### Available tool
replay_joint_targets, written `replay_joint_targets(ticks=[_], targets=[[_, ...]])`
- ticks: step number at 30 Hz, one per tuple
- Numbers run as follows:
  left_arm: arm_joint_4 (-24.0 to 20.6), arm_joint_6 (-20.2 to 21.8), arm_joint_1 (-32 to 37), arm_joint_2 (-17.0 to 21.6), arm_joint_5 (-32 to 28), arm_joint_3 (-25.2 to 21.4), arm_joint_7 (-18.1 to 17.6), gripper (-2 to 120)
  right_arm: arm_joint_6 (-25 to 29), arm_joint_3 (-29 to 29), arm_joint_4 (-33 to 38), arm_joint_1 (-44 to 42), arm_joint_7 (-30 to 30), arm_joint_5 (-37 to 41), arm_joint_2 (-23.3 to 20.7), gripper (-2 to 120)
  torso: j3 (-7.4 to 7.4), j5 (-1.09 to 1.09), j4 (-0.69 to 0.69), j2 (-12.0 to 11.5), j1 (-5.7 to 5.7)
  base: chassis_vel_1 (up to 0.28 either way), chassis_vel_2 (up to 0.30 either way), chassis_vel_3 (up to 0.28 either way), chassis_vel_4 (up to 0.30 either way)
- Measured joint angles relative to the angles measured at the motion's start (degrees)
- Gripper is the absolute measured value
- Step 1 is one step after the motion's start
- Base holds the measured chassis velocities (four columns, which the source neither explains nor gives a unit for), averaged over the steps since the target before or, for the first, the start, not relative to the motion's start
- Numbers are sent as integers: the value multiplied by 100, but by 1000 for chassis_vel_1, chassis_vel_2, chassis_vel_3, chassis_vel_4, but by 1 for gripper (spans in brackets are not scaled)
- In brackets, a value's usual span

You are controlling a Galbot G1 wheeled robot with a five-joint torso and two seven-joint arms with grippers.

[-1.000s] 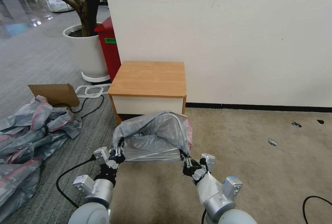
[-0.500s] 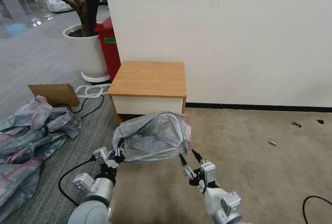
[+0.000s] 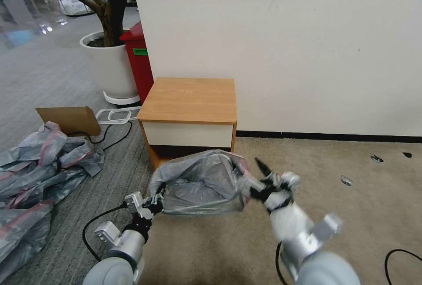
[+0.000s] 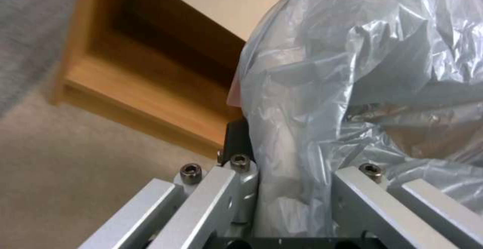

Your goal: Pick up the garbage bag from the table and place it over the trash can.

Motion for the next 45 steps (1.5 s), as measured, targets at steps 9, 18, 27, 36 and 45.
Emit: replay_joint_targets(ticks=[9,18,27,36,45], targets=[[-143,15,29,-3,-103,-75,124,5,65,150,-387,-145,-575,310,26,100,0,1,-1,0,0,0,0,0,0],[-249,-31,54,-30,-214,-109,95,5,153,57,-503,-172,-959,398,97,98,0,1,-1,0,0,0,0,0,0],[-259,-64,73,-37,-233,-88,87,5,236,38,-598,-126,-1225,468,147,78,0,1,-1,0,0,0,0,0,0],[-211,-78,50,-32,-242,-96,78,5,269,-11,-656,-105,-1301,464,201,48,0,1,-1,0,0,0,0,0,0],[-181,-95,49,-48,-242,-82,77,5,315,-33,-699,-66,-1318,423,235,11,0,1,-1,0,0,0,0,0,0]])
